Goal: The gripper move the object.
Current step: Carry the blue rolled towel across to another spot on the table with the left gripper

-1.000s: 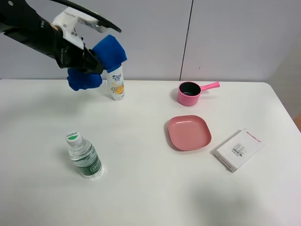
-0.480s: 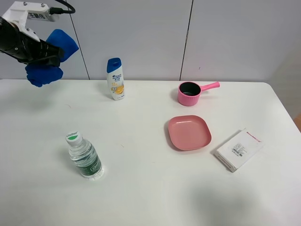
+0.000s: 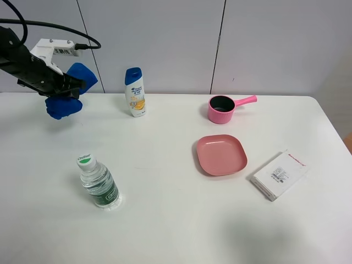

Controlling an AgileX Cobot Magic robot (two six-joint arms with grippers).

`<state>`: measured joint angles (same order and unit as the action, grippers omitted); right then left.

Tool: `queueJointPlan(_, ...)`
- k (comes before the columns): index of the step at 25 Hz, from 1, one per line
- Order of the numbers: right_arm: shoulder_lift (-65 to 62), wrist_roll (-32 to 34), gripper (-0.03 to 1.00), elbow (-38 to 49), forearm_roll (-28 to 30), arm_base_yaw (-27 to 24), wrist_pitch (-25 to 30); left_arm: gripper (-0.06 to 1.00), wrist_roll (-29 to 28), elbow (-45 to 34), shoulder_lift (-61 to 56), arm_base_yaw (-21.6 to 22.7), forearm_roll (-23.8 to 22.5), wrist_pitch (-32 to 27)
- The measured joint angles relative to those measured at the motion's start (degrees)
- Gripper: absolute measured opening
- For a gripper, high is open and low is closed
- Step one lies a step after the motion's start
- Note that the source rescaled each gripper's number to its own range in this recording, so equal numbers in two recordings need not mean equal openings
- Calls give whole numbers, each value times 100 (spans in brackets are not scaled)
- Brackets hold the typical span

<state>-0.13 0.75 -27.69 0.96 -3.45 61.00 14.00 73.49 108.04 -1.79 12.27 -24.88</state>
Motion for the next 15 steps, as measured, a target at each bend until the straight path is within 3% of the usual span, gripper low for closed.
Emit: queueJointPlan(15,0,0,100,0,0,0,0,0,49,0,1101,0,-113,114)
